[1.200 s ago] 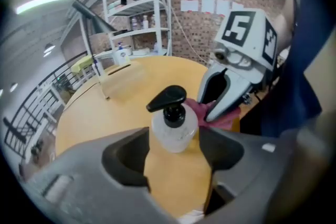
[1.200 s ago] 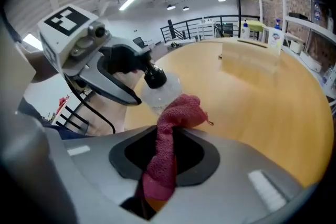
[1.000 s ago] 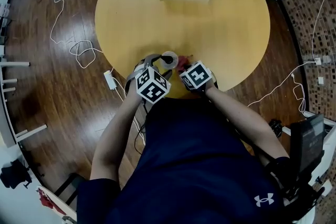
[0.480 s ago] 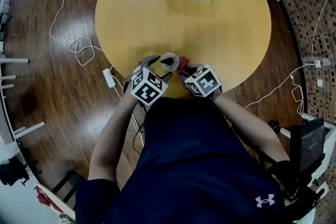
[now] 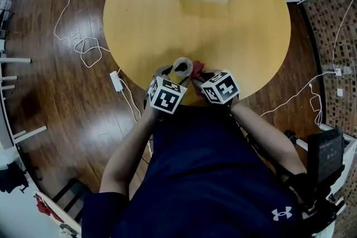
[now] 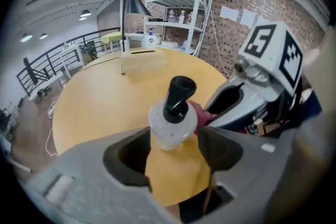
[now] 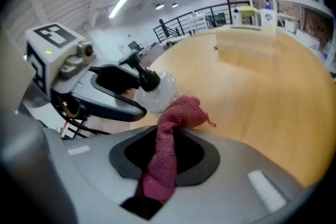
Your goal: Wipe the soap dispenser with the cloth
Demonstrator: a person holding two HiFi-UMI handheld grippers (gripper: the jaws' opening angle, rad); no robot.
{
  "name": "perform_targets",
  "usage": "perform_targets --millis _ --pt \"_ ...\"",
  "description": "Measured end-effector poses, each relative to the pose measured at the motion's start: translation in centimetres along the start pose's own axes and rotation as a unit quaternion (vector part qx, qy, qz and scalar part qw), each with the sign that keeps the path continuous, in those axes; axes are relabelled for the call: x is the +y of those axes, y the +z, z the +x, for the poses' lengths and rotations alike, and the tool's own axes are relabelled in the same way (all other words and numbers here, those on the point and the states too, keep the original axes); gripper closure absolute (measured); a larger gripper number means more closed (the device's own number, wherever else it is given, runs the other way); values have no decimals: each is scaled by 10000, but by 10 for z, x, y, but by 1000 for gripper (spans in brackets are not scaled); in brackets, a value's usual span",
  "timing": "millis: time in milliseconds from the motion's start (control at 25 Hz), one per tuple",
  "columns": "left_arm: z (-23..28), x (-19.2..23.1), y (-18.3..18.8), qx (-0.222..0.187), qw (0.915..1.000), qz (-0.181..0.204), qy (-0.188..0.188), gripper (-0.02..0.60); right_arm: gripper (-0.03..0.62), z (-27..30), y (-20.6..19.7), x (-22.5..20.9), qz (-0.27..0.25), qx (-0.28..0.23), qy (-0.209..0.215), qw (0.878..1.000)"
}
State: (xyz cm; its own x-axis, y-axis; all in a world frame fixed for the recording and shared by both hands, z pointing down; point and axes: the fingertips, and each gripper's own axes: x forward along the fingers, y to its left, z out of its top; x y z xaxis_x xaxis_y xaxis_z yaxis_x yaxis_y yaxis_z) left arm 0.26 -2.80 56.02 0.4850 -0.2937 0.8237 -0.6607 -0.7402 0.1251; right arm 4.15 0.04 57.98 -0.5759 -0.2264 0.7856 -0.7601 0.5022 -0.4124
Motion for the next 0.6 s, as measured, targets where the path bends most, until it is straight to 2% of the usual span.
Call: perform_targets --millis 80,160,240,320,360,440,520,600 --pt "-5 3 -1 -53 9992 359 -181 294 500 -13 7 9 -354 -153 27 9993" --pt "-4 4 -6 34 9946 972 -354 274 500 -7 2 11 -510 -71 41 9987" --pt "3 2 -10 216 9864 1574 -429 267 500 12 -10 4 -381 170 38 9991" --pt "9 7 -11 328 9819 1850 -230 307 500 33 -22 -7 -87 443 -58 9990" --pt "10 10 -10 365 9842 1729 -92 308 500 43 -26 -11 43 545 -88 9985" --pt "11 14 -11 387 9940 1014 120 319 500 56 -32 -15 265 686 -94 9972" --pt "10 10 -13 333 9986 342 247 324 500 57 -36 -15 390 744 -68 9964" --pt "6 5 -16 260 9993 133 230 324 500 45 -32 -8 289 627 -47 9976"
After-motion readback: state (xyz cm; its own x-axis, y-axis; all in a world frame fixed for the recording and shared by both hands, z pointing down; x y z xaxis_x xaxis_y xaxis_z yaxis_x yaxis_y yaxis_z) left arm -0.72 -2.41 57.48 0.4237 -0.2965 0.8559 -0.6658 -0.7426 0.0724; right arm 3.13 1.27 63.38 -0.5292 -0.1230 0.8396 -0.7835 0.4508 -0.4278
